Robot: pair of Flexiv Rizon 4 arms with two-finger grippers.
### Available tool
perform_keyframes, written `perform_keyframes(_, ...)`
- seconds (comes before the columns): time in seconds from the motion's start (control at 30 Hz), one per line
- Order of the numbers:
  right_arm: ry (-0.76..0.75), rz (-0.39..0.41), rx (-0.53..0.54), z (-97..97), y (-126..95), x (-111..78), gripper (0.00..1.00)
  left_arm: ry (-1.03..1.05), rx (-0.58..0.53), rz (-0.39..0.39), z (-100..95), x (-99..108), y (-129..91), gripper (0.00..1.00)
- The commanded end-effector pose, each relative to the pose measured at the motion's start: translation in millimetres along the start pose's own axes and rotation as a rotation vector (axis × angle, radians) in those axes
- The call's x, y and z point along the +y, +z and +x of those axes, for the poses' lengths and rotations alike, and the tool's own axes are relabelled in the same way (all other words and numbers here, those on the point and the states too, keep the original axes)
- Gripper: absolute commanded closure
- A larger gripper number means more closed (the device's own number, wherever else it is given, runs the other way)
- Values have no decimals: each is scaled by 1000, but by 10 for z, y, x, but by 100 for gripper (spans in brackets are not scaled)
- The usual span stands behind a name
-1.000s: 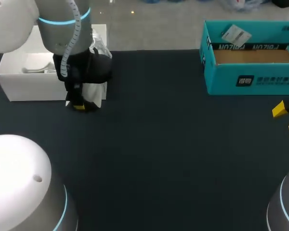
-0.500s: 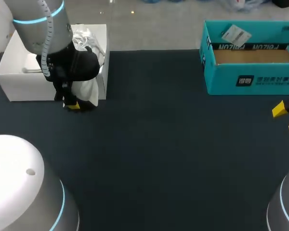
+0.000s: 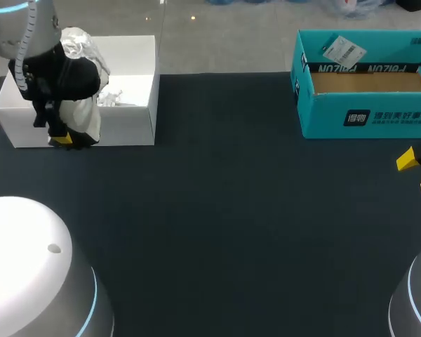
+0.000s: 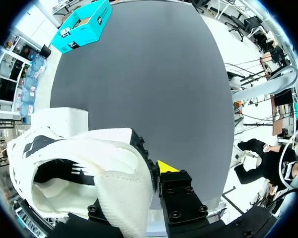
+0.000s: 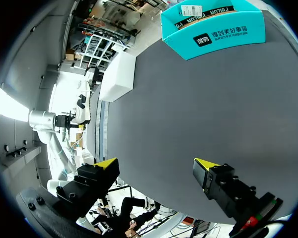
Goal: Take the shoe out of the shoebox, open the shoe tongue, remove and reinsert the insole, then place the shoe into the shoebox
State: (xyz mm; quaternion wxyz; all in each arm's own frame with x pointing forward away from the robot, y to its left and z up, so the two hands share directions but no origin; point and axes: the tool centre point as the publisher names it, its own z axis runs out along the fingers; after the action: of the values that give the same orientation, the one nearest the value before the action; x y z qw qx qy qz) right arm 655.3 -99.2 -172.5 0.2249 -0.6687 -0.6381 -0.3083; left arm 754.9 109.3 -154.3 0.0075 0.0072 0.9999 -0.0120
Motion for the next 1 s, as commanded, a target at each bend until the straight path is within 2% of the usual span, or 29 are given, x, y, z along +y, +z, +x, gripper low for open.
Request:
perform_keyframes(0.03,1,-3,0,-3,5,-18,0,8,33,65,-302,329,0,100)
perform_keyframes(0.07,1,-3,0,-3,5,-18,0,5,30,56,-390,424,7,100)
perform_keyframes(0.1,1,-3,0,-3,5,-18,0,26,50,79,-481,516,14,100)
perform_keyframes(0.23,1,-3,0,-3,5,-18,0,38,-6,103,-820,804,-16,100)
perform_keyframes(0.33,1,-3,0,-3,5,-18,0,8,2,89,-1025,933,-77,100)
perform_keyframes(0.43,1,-3,0,-3,5,-18,0,7,25,82,-1145,1000,-137,100)
perform_keyframes(0.5,1,-3,0,-3,5,-18,0,36,65,67,-1186,1018,-155,100)
perform_keyframes(1.0,1,-3,0,-3,5,-18,0,36,65,67,-1186,1018,-155,100)
